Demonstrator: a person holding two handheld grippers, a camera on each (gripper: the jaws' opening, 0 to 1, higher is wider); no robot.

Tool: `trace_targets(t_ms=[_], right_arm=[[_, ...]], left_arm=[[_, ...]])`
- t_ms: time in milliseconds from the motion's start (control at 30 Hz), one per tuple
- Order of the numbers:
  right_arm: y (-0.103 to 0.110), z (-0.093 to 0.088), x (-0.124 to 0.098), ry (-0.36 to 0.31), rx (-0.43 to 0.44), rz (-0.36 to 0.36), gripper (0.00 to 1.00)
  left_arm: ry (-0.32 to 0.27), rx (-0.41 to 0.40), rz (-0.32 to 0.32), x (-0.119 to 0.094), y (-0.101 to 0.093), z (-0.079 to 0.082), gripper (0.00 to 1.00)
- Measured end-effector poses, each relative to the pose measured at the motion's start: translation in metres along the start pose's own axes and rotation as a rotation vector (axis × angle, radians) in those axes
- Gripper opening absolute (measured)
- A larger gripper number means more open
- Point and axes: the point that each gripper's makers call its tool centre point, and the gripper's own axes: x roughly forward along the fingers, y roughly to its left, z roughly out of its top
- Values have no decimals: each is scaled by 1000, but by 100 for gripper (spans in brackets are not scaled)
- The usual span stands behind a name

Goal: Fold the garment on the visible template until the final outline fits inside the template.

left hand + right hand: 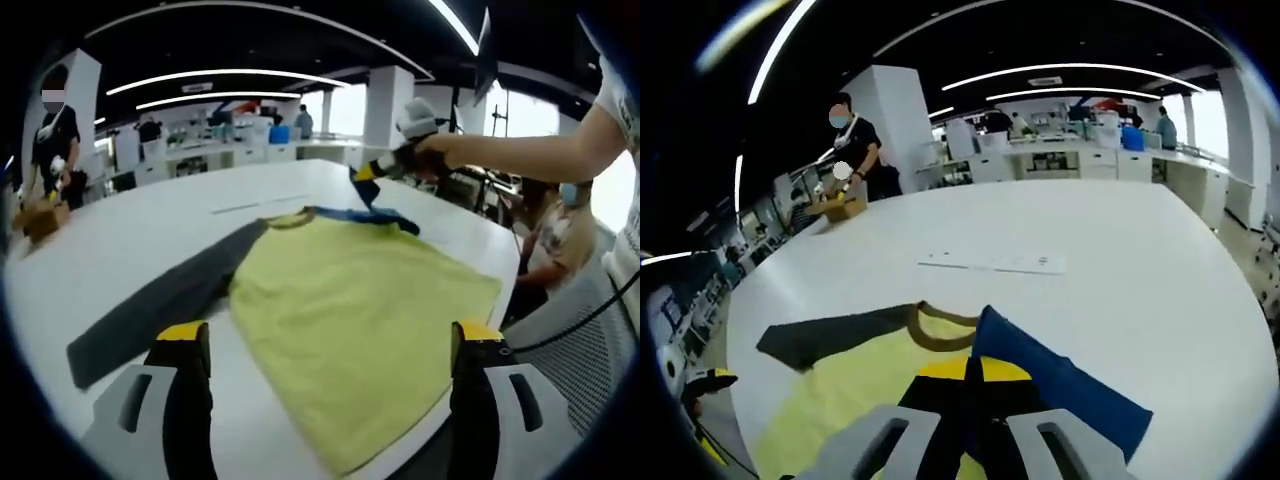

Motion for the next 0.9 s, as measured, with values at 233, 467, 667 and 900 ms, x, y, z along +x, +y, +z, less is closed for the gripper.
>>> trace_targets(t_ms=[233,467,667,900], right_arm=[[25,-4,-5,-1,-18,16,0],[43,2,0,-5,-35,29,0],[63,7,1,-11,-51,51,0],[82,14,18,-16,-80,101,0]], left_arm=[[5,3,-3,-1,-4,1,97],[9,0,-3,-2,0,-4,97],[9,1,1,-1,4,-7,97],[16,-2,8,-2,2,-8,97]])
